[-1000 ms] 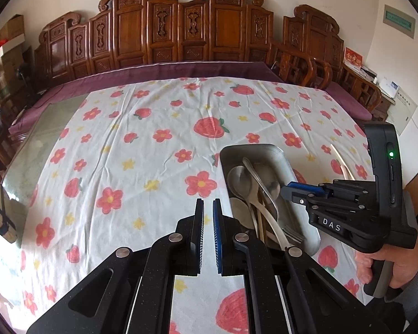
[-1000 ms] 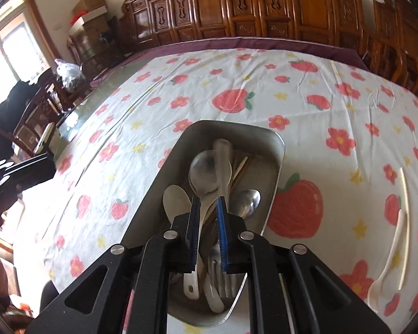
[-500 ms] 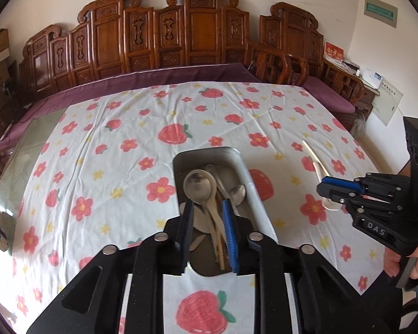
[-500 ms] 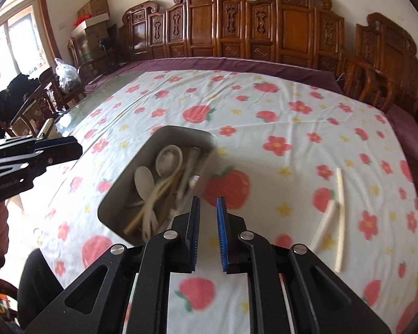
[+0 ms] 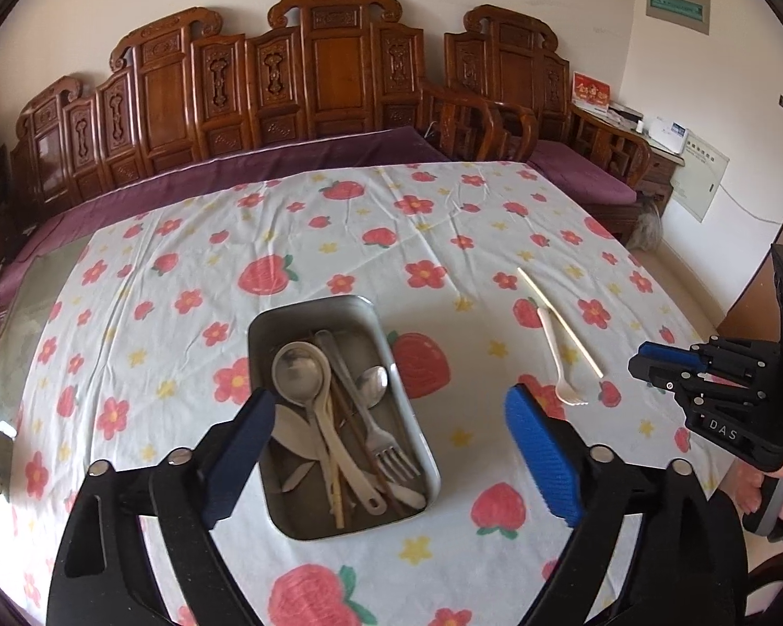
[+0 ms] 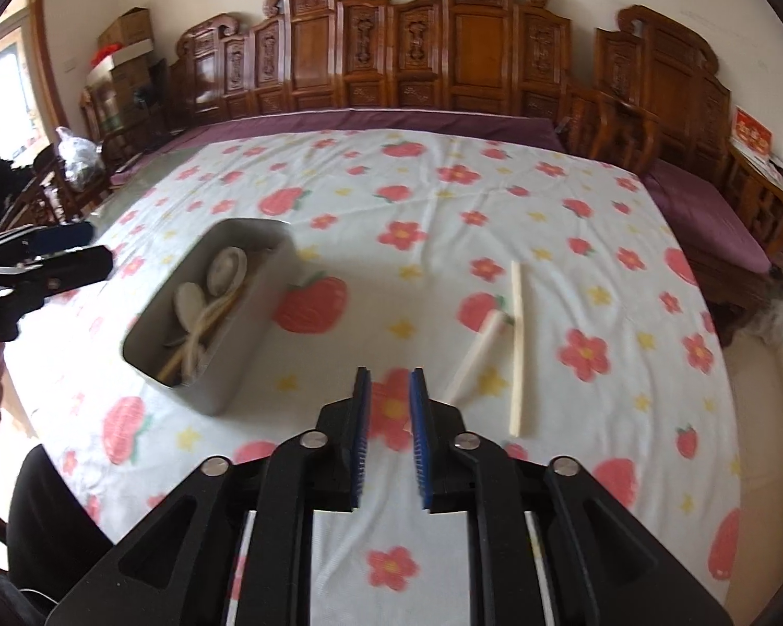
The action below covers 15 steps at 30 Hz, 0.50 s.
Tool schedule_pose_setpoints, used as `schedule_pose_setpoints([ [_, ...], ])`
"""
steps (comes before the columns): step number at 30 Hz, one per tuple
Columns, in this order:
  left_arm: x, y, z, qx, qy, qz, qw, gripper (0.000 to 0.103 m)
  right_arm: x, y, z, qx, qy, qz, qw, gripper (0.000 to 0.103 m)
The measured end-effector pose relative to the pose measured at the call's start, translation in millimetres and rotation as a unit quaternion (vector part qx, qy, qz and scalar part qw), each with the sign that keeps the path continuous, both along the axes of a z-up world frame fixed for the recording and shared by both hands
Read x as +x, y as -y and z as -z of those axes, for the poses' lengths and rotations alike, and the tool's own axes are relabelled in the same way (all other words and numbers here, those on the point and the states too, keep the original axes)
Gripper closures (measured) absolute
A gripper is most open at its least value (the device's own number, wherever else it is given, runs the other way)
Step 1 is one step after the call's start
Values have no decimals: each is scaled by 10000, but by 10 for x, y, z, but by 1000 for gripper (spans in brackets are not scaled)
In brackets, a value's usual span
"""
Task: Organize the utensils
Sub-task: 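Move the right tool toward the white plastic fork and bamboo chopstick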
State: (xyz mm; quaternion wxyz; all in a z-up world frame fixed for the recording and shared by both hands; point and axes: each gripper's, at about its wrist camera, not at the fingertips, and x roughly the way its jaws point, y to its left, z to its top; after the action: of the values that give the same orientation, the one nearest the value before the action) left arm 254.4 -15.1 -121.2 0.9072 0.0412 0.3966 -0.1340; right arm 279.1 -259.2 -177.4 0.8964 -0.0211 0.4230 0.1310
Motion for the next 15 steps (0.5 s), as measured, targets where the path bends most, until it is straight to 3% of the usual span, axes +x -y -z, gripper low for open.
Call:
schedule_pose_setpoints([
  [2,14,92,27,5,-19,68,10000,14,36,115,50,-57,-38,104,9999,76],
  [15,73,537,247,80,-277,446,9986,14,677,446,655,-411,-767,173,9961,75],
])
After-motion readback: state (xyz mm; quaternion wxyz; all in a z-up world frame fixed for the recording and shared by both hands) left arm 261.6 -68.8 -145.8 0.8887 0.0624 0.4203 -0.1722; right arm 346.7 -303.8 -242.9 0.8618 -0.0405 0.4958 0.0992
